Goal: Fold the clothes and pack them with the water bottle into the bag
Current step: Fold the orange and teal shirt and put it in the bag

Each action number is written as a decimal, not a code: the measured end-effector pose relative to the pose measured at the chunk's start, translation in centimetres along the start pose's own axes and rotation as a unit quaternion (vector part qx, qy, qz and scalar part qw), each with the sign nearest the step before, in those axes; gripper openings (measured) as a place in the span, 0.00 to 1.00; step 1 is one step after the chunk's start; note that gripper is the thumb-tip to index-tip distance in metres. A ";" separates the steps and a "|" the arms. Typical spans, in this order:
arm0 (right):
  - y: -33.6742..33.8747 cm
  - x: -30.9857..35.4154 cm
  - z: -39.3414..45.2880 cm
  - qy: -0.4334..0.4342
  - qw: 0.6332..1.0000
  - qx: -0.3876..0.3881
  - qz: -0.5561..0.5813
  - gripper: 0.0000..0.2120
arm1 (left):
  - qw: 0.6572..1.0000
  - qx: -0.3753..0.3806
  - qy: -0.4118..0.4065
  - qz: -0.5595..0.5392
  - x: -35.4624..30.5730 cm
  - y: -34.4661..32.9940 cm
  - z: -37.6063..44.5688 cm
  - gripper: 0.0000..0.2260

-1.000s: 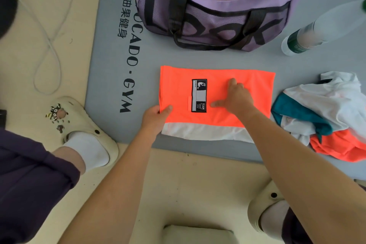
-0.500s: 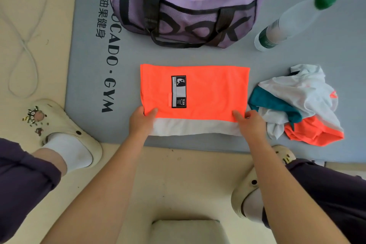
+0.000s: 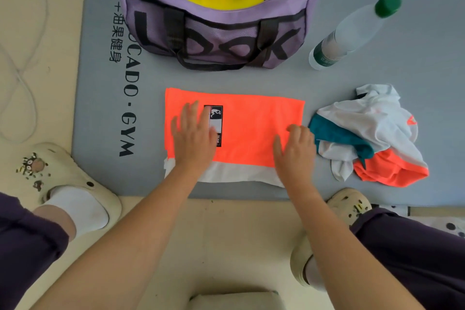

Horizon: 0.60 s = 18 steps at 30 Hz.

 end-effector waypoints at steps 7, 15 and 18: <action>-7.6 5.0 0.1 0.172 0.978 0.111 -0.039 0.27 | 0.985 0.088 -0.112 0.101 0.9 -6.5 3.6 0.29; -8.3 -1.7 -1.3 0.143 0.980 0.098 -0.100 0.31 | 0.975 0.026 -0.196 0.098 1.5 -6.4 5.0 0.27; -6.8 -2.9 -0.7 0.090 0.990 0.079 -0.070 0.29 | 0.977 0.029 -0.185 0.097 1.3 -5.7 5.0 0.26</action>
Point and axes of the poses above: each hand's wrist, its own z-axis towards the middle knuckle, its own y-axis out of the back of the hand, x = y × z, the point moved 10 cm from there along z, towards the middle knuckle, and after that the axes turned 2 degrees about z, right-handed, at the moved point
